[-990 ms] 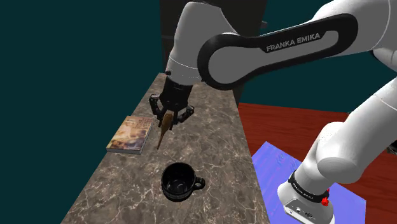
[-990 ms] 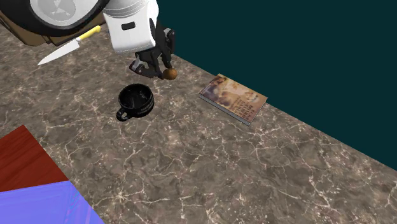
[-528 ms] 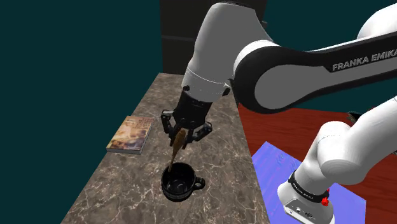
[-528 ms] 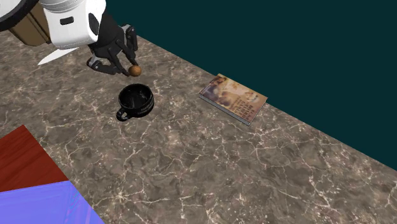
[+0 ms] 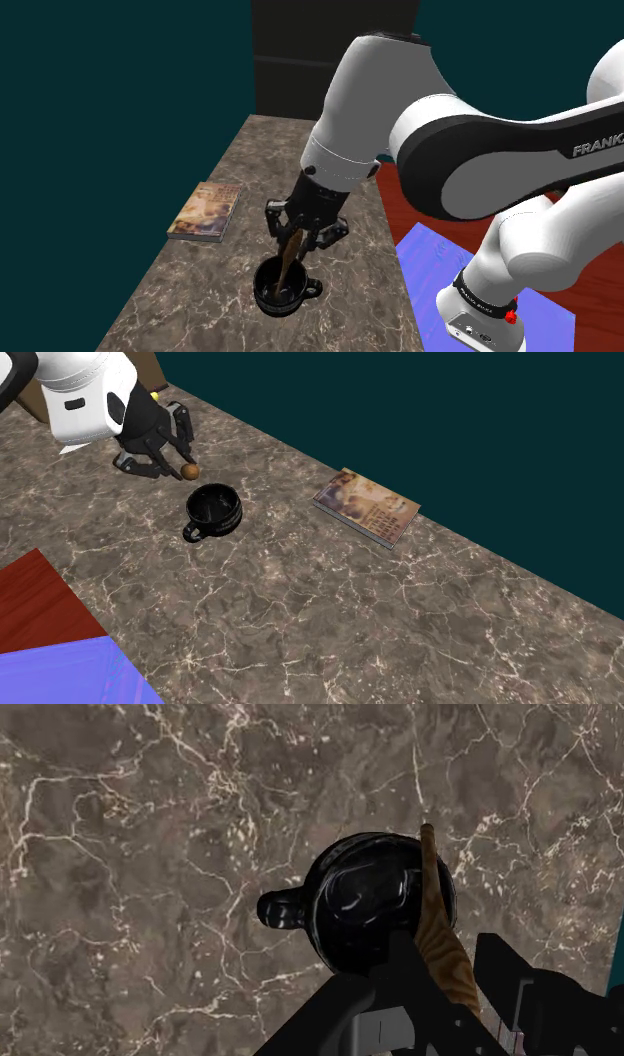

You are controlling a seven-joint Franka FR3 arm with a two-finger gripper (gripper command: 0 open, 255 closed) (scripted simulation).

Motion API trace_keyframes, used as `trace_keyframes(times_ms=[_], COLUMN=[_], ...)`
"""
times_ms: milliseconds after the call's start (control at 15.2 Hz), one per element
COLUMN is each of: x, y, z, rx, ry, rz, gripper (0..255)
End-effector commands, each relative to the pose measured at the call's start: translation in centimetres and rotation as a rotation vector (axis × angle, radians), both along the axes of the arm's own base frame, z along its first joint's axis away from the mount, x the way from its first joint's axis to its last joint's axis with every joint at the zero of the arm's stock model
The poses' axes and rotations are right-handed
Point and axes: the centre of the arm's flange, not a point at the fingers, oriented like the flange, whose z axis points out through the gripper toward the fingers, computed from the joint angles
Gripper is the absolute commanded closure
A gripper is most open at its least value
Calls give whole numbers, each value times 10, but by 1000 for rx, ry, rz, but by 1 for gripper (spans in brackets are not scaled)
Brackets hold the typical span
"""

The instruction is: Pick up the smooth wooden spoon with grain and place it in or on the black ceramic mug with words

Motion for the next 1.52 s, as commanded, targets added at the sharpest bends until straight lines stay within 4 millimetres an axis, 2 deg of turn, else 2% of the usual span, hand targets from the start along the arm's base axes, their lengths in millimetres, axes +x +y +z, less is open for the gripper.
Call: trace_keyframes(times_ms=[0,594,1122,1188,1452], x=[0,0,0,0,0], y=[0,0,0,0,0], z=[-10,-62,-62,-62,-62], rx=[0,0,0,0,0], ry=[0,0,0,0,0], rz=[0,0,0,0,0], gripper=[255,255,255,0,0])
